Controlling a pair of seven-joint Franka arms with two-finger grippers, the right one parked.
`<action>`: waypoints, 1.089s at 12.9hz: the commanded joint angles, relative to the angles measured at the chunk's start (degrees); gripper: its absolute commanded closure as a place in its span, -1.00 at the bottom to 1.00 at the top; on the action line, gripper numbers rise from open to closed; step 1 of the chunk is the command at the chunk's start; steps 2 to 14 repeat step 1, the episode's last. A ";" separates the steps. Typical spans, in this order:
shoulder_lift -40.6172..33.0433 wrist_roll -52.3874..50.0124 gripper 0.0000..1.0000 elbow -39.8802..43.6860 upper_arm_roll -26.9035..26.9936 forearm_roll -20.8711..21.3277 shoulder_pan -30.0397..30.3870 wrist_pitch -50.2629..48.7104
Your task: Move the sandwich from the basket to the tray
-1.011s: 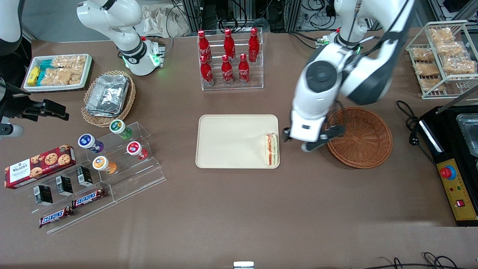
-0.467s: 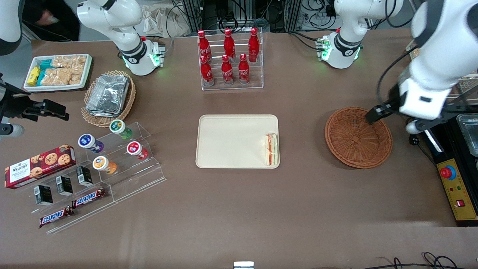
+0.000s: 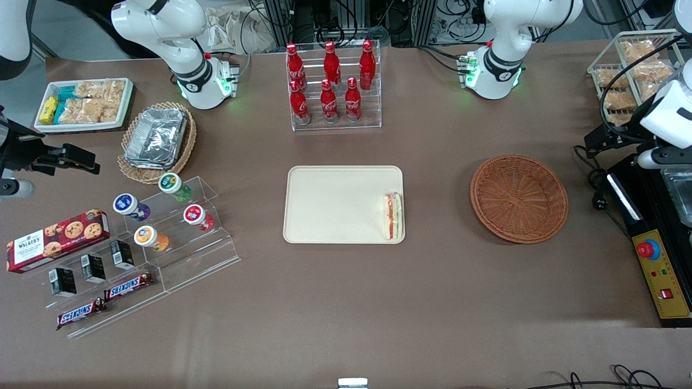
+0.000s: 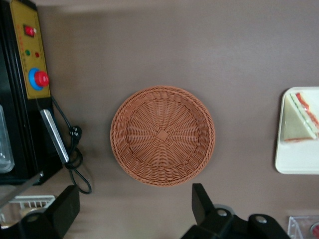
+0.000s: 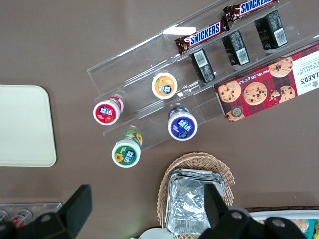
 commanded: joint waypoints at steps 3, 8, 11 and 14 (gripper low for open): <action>1.91 2.88 -1.00 2.62 -0.17 0.08 -0.18 -1.92; 1.91 2.88 -1.00 2.62 -0.17 0.08 -0.18 -1.92; 1.91 2.88 -1.00 2.62 -0.17 0.08 -0.18 -1.92; 1.91 2.88 -1.00 2.62 -0.17 0.08 -0.18 -1.92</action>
